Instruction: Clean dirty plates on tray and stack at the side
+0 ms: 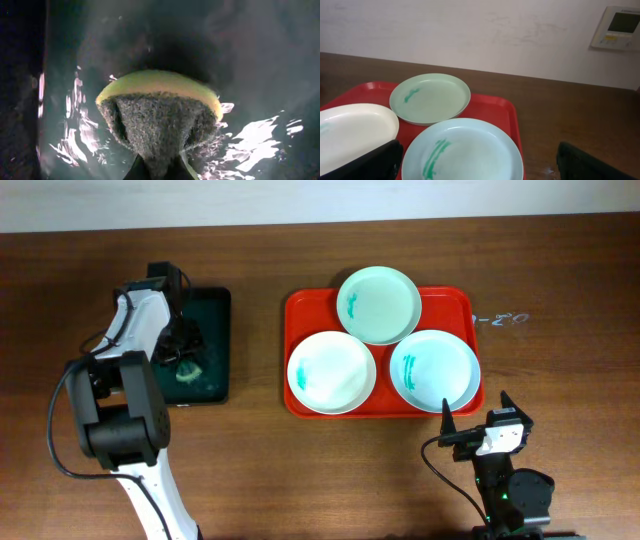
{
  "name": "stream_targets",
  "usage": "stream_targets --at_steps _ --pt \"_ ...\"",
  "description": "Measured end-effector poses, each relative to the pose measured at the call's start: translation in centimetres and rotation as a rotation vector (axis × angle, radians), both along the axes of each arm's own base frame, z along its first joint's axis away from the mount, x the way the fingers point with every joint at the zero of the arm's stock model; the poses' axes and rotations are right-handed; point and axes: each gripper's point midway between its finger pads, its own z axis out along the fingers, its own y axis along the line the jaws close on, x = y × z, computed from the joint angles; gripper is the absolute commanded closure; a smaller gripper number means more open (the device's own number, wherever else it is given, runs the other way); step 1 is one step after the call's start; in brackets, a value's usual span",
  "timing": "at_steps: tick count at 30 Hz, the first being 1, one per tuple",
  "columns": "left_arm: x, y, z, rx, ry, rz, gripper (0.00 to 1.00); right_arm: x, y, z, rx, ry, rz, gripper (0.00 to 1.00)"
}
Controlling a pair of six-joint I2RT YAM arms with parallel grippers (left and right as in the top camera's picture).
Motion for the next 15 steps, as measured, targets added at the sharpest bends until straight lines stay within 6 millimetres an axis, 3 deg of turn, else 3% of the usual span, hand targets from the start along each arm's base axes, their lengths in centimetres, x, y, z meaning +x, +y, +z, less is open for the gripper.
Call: stream_targets --at_steps 2,3,4,5,6,8,9,10,12,14,15 --pt "-0.2 0.0 1.7 -0.004 0.034 0.0 1.0 0.0 0.0 0.0 -0.001 0.0 0.0 0.02" --pt "0.2 -0.1 3.4 -0.007 0.037 0.0 1.0 0.0 0.0 0.0 0.0 -0.001 0.0 0.02" --pt "2.5 -0.2 7.6 -0.02 -0.05 0.0 1.0 0.0 0.0 0.0 0.0 0.0 0.0 0.02" --pt "2.8 -0.6 9.7 -0.045 -0.069 -0.002 1.0 0.0 0.0 0.0 0.0 0.0 0.0 0.02" --pt "2.8 -0.8 10.7 -0.055 -0.074 -0.002 1.0 0.0 0.0 0.0 0.0 0.0 0.0 0.02" --pt "4.5 -1.1 14.9 -0.072 -0.176 -0.008 1.0 0.0 0.0 0.0 0.0 0.001 0.0 0.02" --pt "4.6 -1.0 15.2 -0.067 -0.186 -0.008 1.0 0.0 0.0 0.0 -0.001 0.001 0.0 0.02" --pt "4.3 -0.9 14.3 -0.058 -0.163 -0.006 1.0 0.0 0.0 0.0 0.0 0.001 0.0 0.02" --pt "3.5 -0.8 9.5 -0.055 -0.1 -0.003 1.0 0.0 0.0 0.0 -0.001 0.0 0.0 0.02" --pt "0.6 -1.1 4.3 -0.067 0.027 0.001 1.0 0.0 0.0 0.0 0.0 0.0 0.0 0.02" --pt "-0.6 -1.1 4.0 -0.071 0.074 0.002 1.0 0.0 0.0 0.0 -0.001 0.001 0.0 0.02"
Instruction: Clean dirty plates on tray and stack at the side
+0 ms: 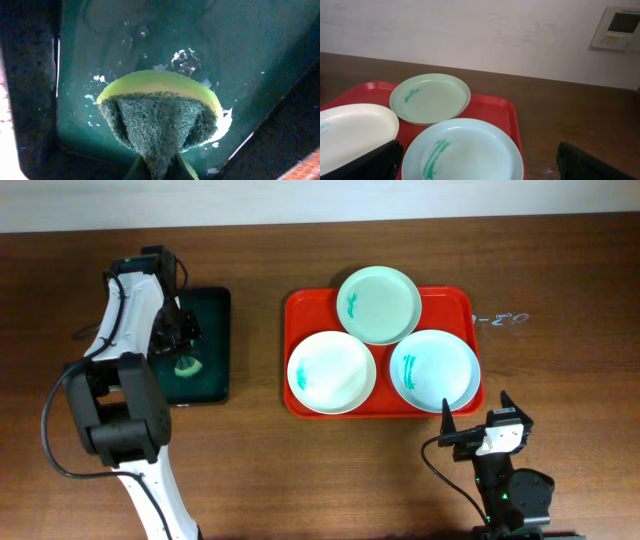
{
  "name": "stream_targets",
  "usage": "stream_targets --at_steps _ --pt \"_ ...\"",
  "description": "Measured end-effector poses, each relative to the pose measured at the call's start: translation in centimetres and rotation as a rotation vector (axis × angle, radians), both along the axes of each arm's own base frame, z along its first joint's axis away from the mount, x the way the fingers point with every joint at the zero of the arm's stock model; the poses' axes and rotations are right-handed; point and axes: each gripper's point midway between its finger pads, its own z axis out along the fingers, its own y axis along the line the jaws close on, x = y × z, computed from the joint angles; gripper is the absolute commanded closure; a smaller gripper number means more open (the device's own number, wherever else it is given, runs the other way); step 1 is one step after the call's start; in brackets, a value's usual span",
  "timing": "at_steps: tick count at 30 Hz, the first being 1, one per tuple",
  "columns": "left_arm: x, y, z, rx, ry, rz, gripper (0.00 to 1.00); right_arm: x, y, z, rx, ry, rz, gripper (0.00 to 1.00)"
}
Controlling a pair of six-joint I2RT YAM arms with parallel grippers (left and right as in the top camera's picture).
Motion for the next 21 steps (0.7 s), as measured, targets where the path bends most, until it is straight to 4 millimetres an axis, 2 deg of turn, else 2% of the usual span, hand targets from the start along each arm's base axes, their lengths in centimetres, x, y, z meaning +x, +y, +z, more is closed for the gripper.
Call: stream_targets --at_steps 2,3,4,5,6,7,9,11,12,13,14,16,17,18,19,20,21 --pt "-0.2 0.0 2.1 -0.002 0.011 0.0 1.0 0.0 0.0 0.0 0.0 0.0 0.0 0.02" --pt "1.8 -0.1 6.1 -0.006 -0.099 0.0 1.0 0.0 0.0 0.0 0.0 0.0 0.0 0.02" --pt "2.6 -0.9 9.3 -0.042 -0.196 -0.005 1.0 0.0 0.0 0.0 0.0 0.0 0.0 0.02" --pt "2.8 -2.2 11.7 -0.089 -0.261 -0.019 1.0 0.0 0.0 0.0 0.0 0.0 0.0 0.02" --pt "2.5 -5.9 15.1 -0.182 -0.342 -0.08 1.0 0.0 0.0 0.0 0.0 0.0 0.0 0.02" --pt "2.0 -10.2 16.2 -0.251 -0.361 -0.166 1.0 0.0 0.0 0.0 0.0 0.0 0.0 0.02" --pt "1.8 -17.1 14.8 -0.314 -0.365 -0.304 1.0 0.0 0.0 0.0 0.0 -0.001 0.0 0.02" --pt "0.6 -24.3 11.5 -0.362 -0.36 -0.419 1.0 0.0 0.0 0.0 0.0 0.0 0.0 0.02" --pt "-0.7 -27.0 9.2 -0.372 -0.337 -0.45 1.0 0.0 0.0 0.0 0.001 0.001 0.0 0.02" --pt "-1.7 -29.0 7.2 -0.357 -0.33 -0.462 1.0 0.0 0.0 0.0 0.0 0.0 0.0 0.02" --pt "-2.6 -30.0 5.1 -0.322 -0.324 -0.456 1.0 0.0 0.0 0.0 0.0 0.0 0.0 0.02" --pt "-4.0 -30.7 1.6 -0.249 -0.334 -0.423 1.0 0.0 0.0 0.0 0.0 0.0 0.0 0.02" --pt "-3.9 -31.0 0.5 -0.228 -0.366 -0.418 0.81 0.0 0.0 0.0 0.0 0.0 0.0 0.02" --pt "-3.9 -31.0 -0.8 -0.197 -0.405 -0.411 0.42 0.0 0.0 0.0 0.0 0.0 0.0 0.02" --pt "-3.8 -30.9 -1.3 -0.184 -0.418 -0.404 0.18 0.0 0.0 0.0 0.001 0.0 0.0 0.02" --pt "-3.7 -30.5 -1.5 -0.163 -0.426 -0.395 0.1 0.0 0.0 0.0 0.0 0.0 0.0 0.02" --pt "-3.3 -30.2 -1.5 -0.146 -0.44 -0.388 0.09 0.0 0.0 0.0 0.001 0.0 0.0 0.02"
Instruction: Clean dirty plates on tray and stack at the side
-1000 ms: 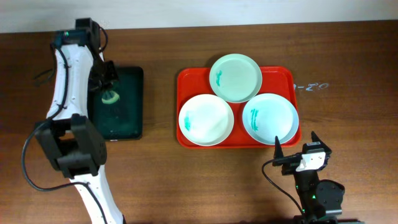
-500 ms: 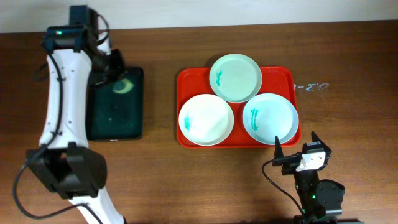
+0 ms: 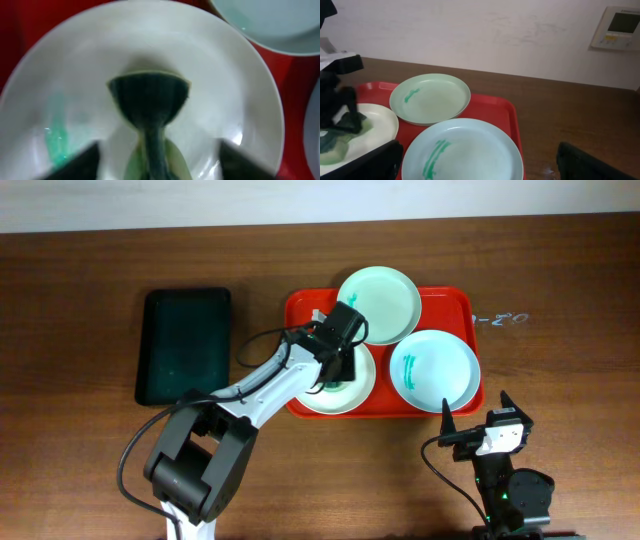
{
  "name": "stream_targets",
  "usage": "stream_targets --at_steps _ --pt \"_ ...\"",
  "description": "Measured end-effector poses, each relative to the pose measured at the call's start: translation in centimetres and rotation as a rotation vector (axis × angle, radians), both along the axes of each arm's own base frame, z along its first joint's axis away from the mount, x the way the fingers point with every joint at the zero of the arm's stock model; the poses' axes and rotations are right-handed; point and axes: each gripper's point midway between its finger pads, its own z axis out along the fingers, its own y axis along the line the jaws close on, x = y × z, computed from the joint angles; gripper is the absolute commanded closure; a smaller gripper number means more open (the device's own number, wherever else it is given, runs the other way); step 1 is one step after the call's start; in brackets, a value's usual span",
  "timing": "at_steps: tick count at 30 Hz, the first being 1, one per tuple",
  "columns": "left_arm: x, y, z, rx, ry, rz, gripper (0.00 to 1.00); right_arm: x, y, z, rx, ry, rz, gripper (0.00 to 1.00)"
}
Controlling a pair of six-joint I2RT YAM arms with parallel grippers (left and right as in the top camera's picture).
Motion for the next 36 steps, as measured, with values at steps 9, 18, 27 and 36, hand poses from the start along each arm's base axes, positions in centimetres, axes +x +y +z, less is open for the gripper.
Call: stream_targets --at_steps 9,18,27,36 --pt "2.9 16.9 18.9 0.034 -0.308 0.375 0.01 0.0 -0.1 0.0 -0.001 0.0 -0.003 0.02" --pt "1.4 23.2 16.4 0.116 -0.17 0.507 0.01 -6.6 7.9 14.6 -0.045 -0.658 0.503 0.02" --pt "1.4 23.0 16.0 0.113 -0.157 0.502 0.01 1.9 5.3 23.0 0.02 -0.009 0.314 0.02" --pt "1.3 22.7 15.7 0.095 -0.145 0.493 0.01 13.3 11.6 7.6 0.404 0.889 0.522 0.41"
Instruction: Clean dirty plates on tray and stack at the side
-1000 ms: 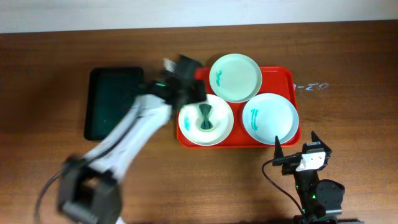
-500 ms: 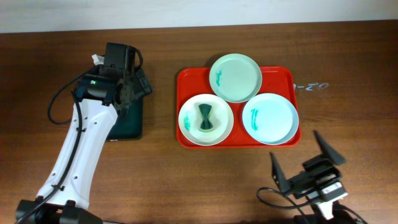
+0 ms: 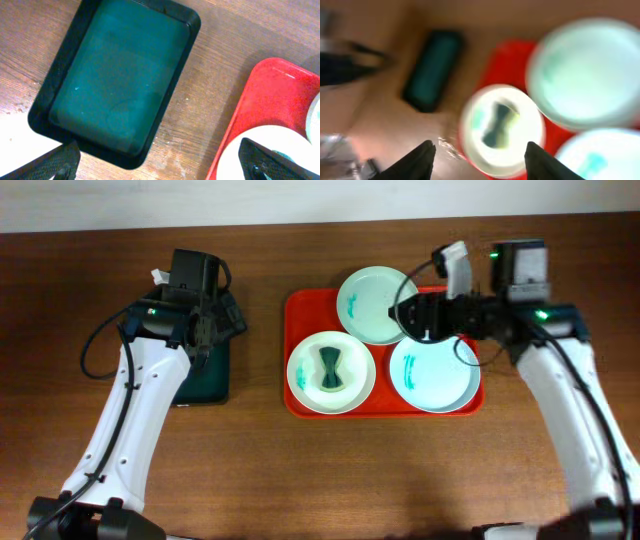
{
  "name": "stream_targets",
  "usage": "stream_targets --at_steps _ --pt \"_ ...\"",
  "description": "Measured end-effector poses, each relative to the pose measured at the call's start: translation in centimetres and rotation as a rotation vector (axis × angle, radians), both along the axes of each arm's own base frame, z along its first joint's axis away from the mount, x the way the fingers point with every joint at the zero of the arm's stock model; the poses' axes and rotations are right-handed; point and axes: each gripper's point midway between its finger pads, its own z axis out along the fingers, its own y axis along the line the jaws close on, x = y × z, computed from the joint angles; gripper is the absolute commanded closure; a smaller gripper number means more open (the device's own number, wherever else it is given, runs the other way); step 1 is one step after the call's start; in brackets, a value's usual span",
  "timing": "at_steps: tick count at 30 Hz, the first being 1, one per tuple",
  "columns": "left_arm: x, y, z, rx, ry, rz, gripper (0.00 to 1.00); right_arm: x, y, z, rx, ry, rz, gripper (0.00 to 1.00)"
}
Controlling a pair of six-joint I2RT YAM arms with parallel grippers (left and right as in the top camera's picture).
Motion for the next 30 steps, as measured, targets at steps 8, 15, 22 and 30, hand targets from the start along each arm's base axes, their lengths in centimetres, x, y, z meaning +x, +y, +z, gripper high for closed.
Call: stream_targets --at_steps 8,15,22,30 --pt "-0.1 -1.5 -0.3 -0.066 0.017 -0.059 0.01 1.2 2.5 -20.2 -0.314 0.425 -0.034 0.5" --pt "0.4 -3.1 0.0 -0.116 -0.001 -0.158 0.16 1.5 2.9 -22.2 -0.313 0.426 0.005 0.59" --pt "-0.1 -10.8 -5.3 -0.201 0.145 -0.366 0.62 1.4 3.1 -22.6 -0.302 0.446 -0.001 0.81" --pt "-1.8 -20.1 -13.3 -0.22 0.28 -0.569 0.56 -0.2 2.9 -22.7 -0.308 0.513 0.01 0.84"
